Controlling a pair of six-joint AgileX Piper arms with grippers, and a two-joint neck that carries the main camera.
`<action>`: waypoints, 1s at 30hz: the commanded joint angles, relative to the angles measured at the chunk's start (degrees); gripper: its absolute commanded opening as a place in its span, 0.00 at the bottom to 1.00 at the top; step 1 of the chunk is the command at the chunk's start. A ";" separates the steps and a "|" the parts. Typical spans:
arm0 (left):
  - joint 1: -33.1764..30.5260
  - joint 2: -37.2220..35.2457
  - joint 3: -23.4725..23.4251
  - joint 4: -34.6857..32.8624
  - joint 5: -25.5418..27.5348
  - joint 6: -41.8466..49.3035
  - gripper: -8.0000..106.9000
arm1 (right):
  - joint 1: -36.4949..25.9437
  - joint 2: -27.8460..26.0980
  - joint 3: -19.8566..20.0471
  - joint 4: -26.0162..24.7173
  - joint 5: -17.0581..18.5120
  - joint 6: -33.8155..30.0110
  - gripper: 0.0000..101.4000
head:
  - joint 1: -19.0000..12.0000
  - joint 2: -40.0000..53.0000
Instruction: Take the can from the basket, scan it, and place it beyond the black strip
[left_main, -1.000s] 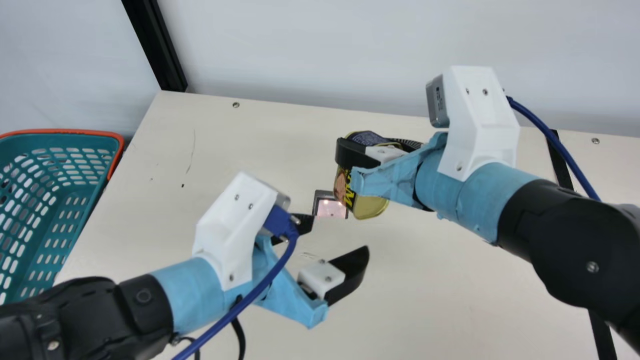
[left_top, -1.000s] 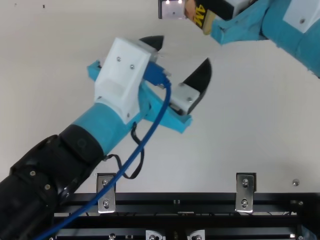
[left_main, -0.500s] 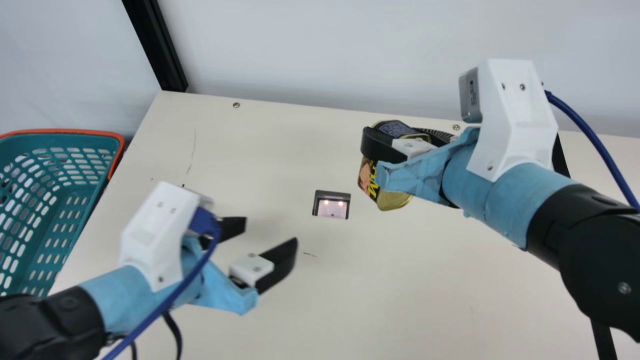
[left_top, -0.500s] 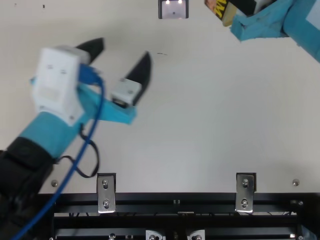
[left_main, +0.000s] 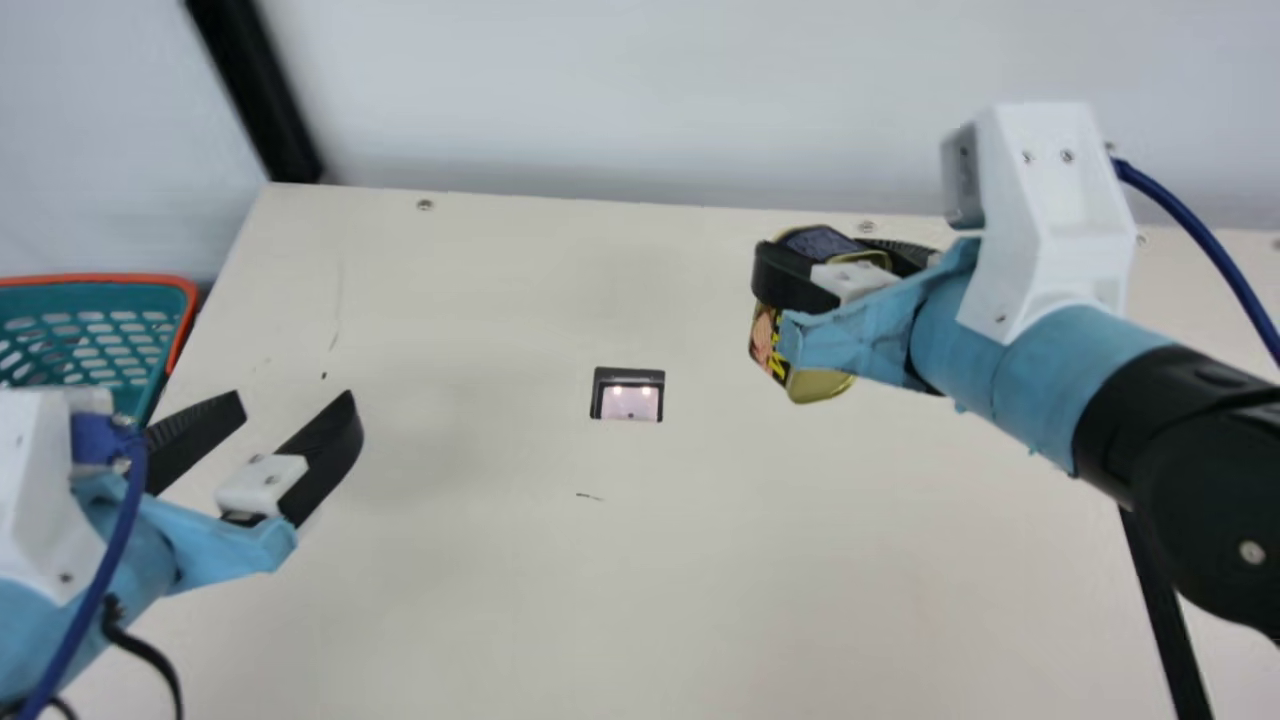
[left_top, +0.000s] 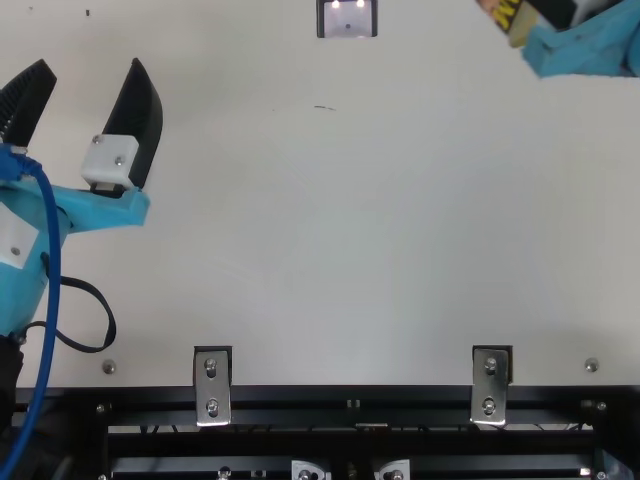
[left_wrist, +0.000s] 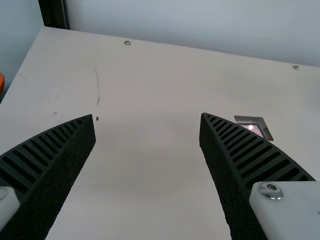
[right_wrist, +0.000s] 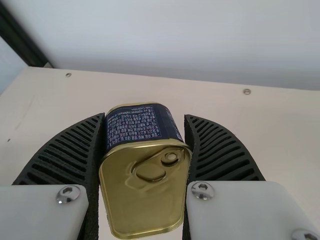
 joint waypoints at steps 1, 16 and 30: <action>0.00 0.00 0.00 0.00 0.00 0.00 0.85 | -1.45 -0.36 0.31 -2.75 0.36 1.47 0.00 | -0.63 -2.47; 0.00 0.00 0.00 0.00 0.00 0.00 0.85 | -14.49 -4.00 3.52 -15.29 3.28 7.82 0.00 | -2.73 -13.67; 0.00 0.00 0.00 0.00 0.00 0.00 0.85 | -29.34 -0.82 5.04 -21.45 3.14 0.64 0.00 | -2.65 -14.68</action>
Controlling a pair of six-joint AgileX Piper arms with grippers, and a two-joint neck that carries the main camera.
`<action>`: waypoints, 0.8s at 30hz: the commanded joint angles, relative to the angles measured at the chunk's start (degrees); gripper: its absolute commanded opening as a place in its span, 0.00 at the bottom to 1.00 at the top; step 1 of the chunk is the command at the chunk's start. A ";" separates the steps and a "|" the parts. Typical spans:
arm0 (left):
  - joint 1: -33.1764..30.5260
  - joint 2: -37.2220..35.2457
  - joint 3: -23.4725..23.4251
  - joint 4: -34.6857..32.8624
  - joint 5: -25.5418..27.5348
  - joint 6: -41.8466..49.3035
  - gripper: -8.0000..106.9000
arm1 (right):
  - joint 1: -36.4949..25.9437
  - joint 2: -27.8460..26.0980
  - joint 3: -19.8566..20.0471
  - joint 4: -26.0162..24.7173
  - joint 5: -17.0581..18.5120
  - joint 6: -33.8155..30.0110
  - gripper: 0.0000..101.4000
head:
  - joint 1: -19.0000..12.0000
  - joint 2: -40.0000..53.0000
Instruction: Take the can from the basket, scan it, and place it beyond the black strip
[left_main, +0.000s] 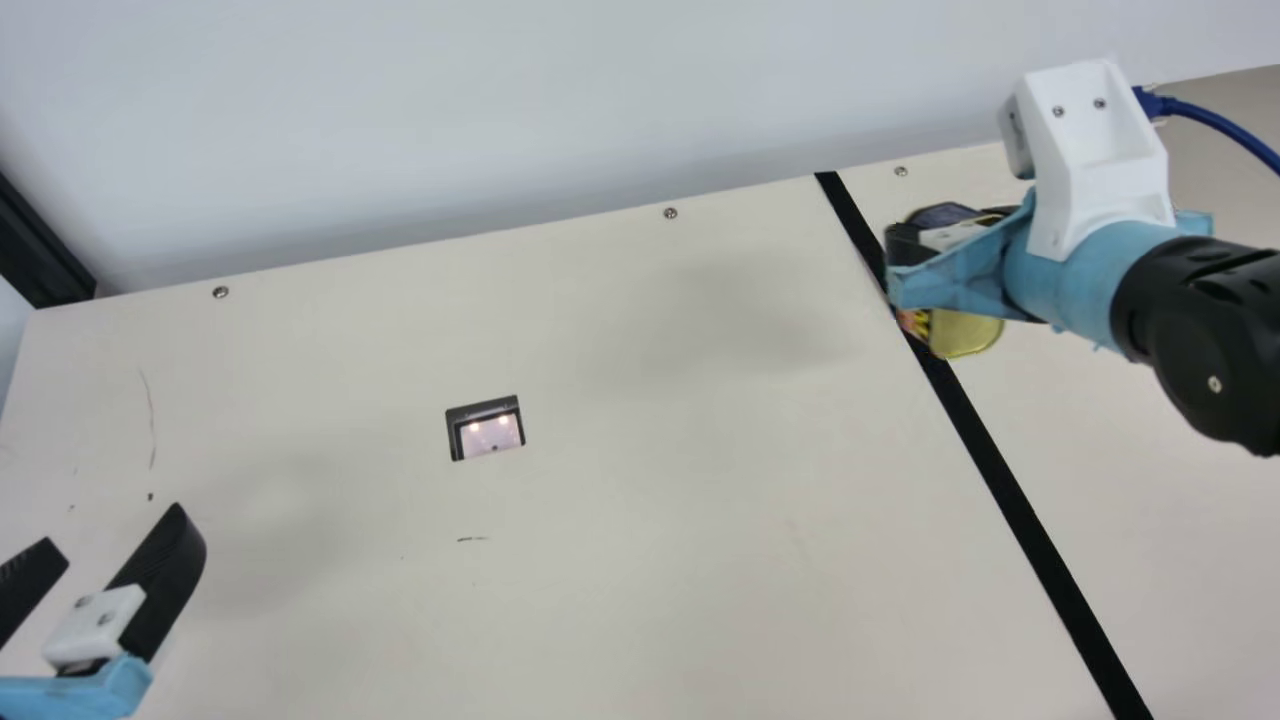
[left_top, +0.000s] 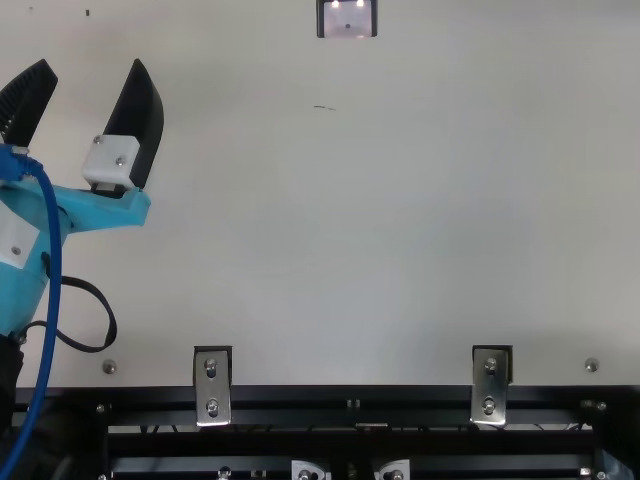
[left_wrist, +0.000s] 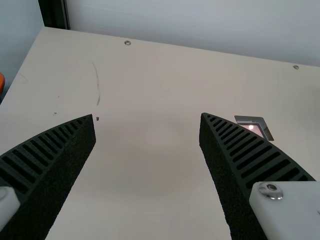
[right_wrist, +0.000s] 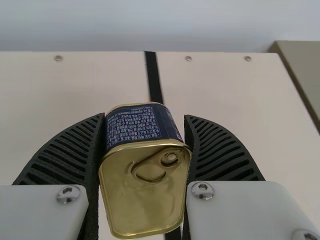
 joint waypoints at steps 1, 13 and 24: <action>0.00 0.00 0.00 0.00 0.00 0.00 0.85 | -2.72 1.19 -0.22 -0.65 -0.24 -2.13 0.00 | -1.41 -0.17; 0.00 0.00 0.00 0.00 0.00 0.00 0.85 | -9.37 9.01 -3.86 -3.68 3.10 -13.66 0.00 | -0.38 1.98; 0.00 0.00 0.00 0.00 0.00 0.00 0.85 | -11.05 13.23 -9.29 -1.25 13.64 -27.37 0.00 | 0.34 3.44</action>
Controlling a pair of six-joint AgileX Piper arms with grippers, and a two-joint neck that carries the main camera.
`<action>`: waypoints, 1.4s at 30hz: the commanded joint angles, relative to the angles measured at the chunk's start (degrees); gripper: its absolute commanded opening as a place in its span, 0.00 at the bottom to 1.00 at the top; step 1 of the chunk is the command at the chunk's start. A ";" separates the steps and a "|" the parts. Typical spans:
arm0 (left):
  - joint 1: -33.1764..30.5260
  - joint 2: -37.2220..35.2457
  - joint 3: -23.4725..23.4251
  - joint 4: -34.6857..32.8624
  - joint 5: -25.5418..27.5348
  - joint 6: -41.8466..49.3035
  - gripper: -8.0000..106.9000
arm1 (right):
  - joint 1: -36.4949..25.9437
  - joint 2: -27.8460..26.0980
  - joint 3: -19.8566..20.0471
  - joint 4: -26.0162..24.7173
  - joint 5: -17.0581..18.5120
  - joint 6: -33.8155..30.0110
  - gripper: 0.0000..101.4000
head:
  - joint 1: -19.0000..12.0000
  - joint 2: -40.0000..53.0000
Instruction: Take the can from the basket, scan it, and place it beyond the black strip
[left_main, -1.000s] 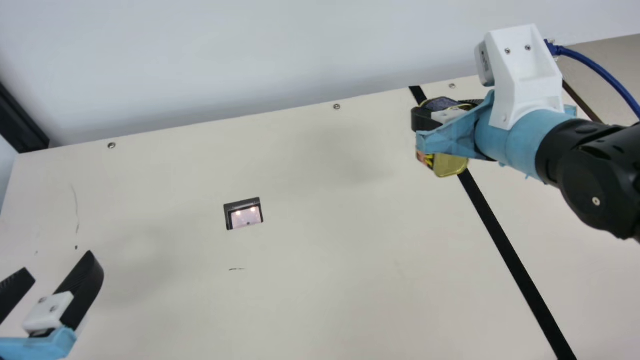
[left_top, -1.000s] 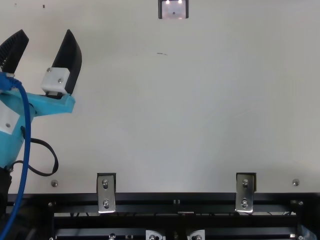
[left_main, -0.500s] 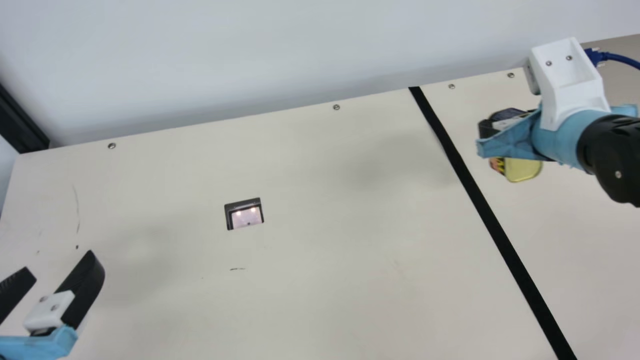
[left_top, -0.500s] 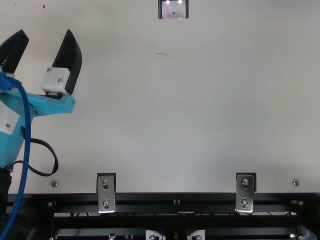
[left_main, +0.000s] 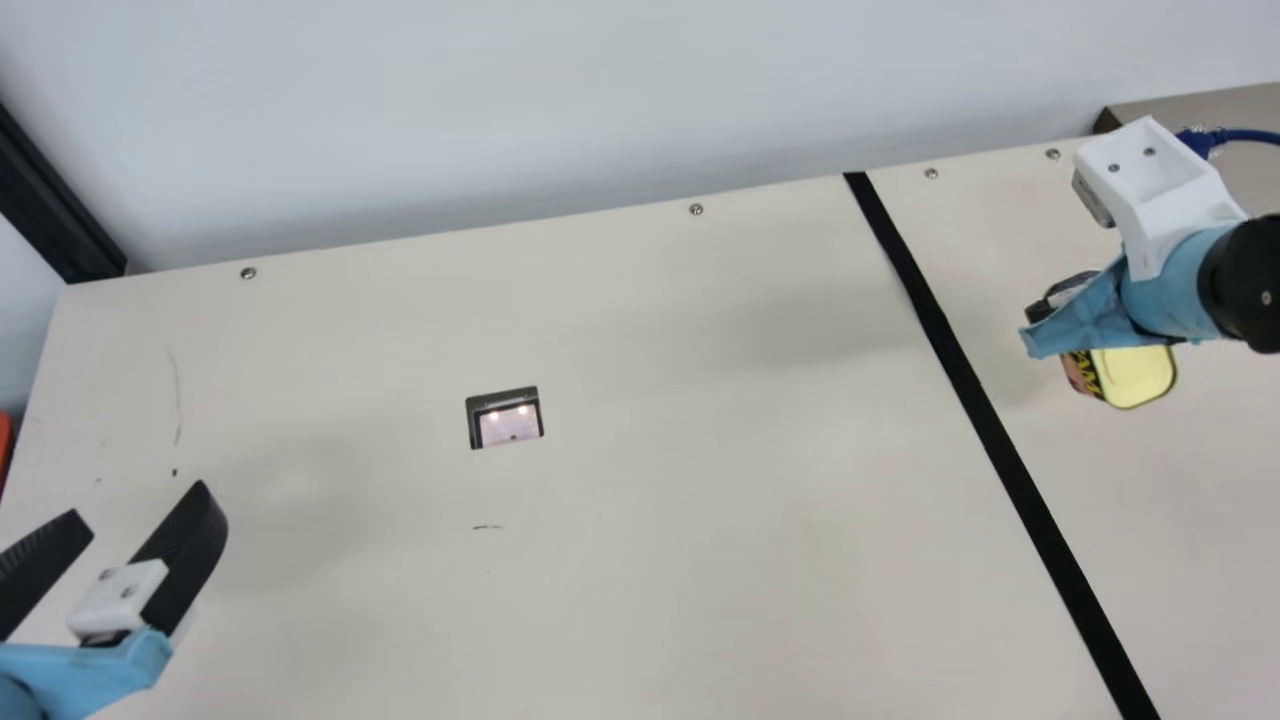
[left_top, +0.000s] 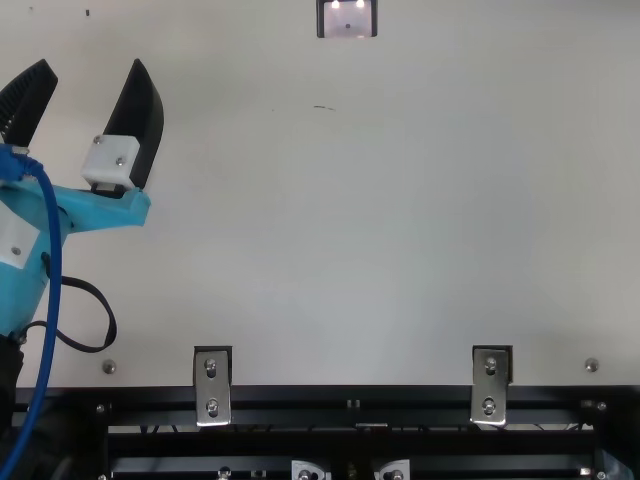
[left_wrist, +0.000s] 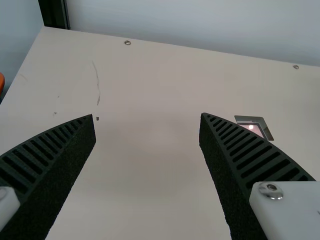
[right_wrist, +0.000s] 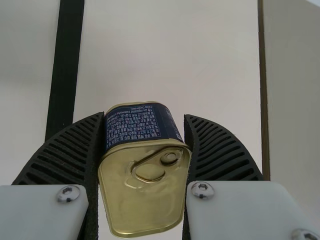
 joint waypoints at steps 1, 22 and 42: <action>0.00 0.00 0.00 0.00 0.00 0.00 0.85 | -0.24 0.27 -0.92 0.66 3.03 -3.81 0.00 | -0.20 0.56; 0.00 0.00 0.00 0.00 0.00 0.00 0.85 | -2.15 2.36 -2.12 4.13 10.56 -10.71 0.00 | 0.42 1.81; 0.00 0.00 0.00 0.00 0.00 0.00 0.85 | 0.75 1.58 -1.80 6.81 7.30 -7.98 1.00 | 0.81 3.89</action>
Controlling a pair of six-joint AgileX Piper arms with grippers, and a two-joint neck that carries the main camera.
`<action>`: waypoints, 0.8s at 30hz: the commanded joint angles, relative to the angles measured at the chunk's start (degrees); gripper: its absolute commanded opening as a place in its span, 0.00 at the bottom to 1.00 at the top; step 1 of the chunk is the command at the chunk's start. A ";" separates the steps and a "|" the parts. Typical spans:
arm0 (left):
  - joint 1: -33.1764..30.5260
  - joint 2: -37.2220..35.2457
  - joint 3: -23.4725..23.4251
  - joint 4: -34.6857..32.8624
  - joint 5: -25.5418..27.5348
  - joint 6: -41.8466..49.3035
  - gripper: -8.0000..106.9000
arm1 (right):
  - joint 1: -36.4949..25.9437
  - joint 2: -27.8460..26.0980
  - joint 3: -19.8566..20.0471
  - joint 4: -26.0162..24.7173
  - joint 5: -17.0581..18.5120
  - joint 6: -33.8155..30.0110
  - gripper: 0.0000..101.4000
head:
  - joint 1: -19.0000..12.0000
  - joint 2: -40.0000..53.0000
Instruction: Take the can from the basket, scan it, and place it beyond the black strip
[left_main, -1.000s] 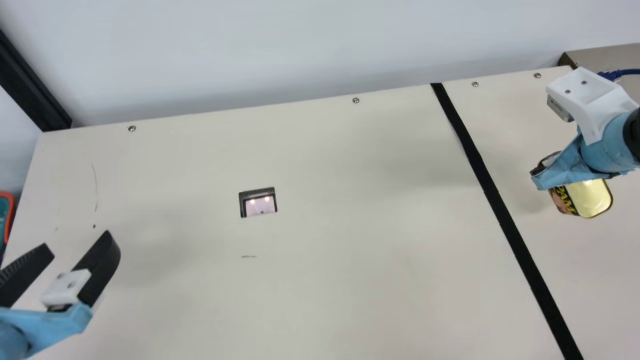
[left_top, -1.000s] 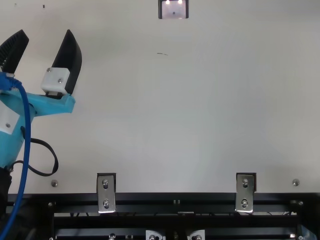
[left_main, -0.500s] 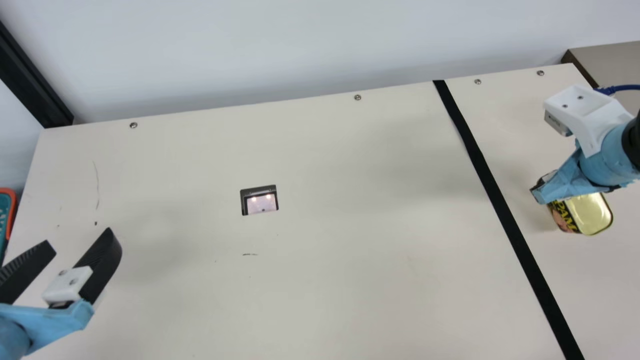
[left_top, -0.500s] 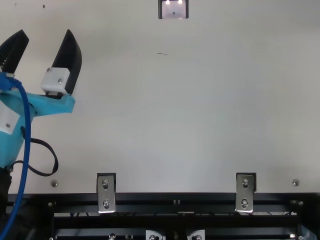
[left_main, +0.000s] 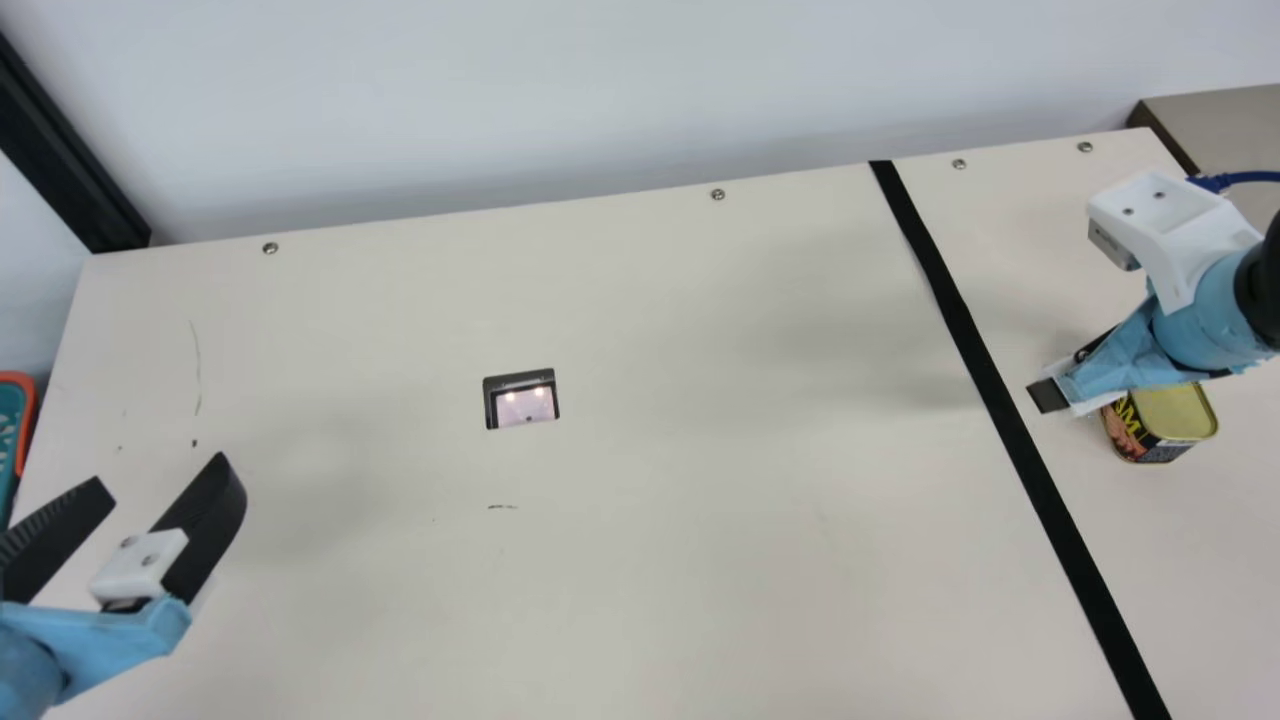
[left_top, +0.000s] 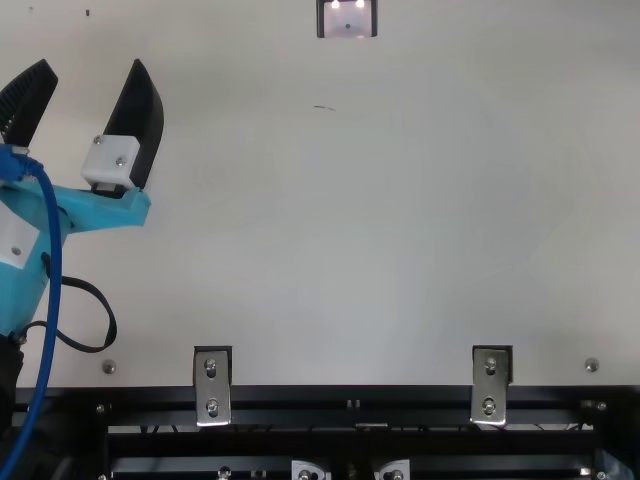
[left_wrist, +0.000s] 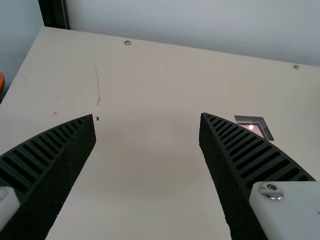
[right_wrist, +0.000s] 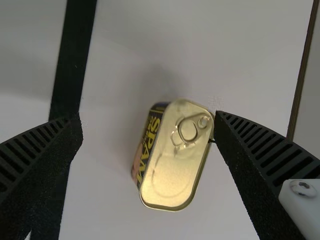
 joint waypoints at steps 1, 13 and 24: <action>0.00 0.00 0.00 0.00 0.00 0.00 0.85 | 1.26 -0.79 -0.38 2.48 -0.11 -0.51 1.00 | -0.30 1.21; 0.00 0.00 0.00 0.00 0.00 0.00 0.85 | 12.09 -5.94 -0.54 18.71 -1.88 -3.22 1.00 | 0.99 8.30; 0.00 0.00 0.00 0.00 0.00 0.00 0.85 | 22.27 -10.36 1.44 30.84 -5.61 -4.70 1.00 | 2.07 14.51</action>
